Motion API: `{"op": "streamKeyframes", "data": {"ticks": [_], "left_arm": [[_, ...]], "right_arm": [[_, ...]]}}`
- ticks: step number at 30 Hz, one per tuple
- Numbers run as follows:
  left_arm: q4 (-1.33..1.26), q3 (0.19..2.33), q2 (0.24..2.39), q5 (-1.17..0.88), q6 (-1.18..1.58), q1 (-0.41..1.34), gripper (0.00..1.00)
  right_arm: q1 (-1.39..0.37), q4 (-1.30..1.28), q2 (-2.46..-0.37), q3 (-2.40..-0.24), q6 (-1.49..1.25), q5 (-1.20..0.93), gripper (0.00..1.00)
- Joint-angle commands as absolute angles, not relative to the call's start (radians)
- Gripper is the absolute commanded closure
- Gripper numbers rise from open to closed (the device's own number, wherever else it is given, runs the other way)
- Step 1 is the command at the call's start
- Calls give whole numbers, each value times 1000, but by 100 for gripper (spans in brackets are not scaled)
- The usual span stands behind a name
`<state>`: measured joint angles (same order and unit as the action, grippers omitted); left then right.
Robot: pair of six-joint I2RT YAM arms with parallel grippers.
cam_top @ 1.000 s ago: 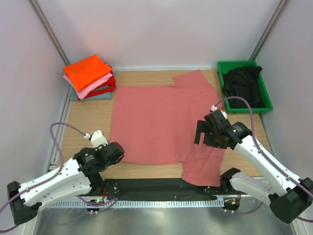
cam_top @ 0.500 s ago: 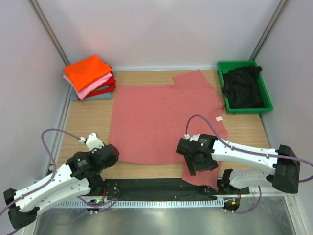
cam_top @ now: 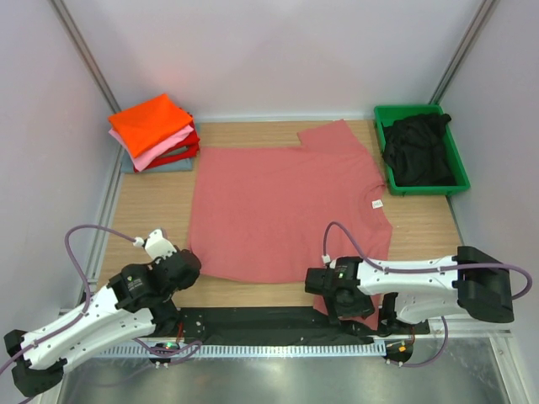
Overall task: Fold and stack the t-shirts
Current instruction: Fold the tshirt
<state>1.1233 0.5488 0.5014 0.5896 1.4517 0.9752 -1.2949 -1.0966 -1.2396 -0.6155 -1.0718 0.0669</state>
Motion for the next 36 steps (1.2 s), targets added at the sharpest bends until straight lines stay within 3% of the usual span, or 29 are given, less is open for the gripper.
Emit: {"op": "streamKeyframes", "data": {"ticks": [1,5,12,24,36], "left_arm": [[1117,549,509,626,1457,977,100],[1115,551,523,626,1456,979,100],[1120,555,528,624,1453,979,100],[1138,578,512,623,1463,977,100],[1218,707,426,670,1430,979,100]], "right_arm": [[-1302,-1046,-1195,-620,-1173,123,30],[-1302,-979,-1264,-586,-1186,161,31],[-1304,-899,-1333,-551,-1212,206,63],[-1304,-1176,-1227,-752,-1246,354,96],[-1304,-1384,-1134,-936,-1295,443,98]]}}
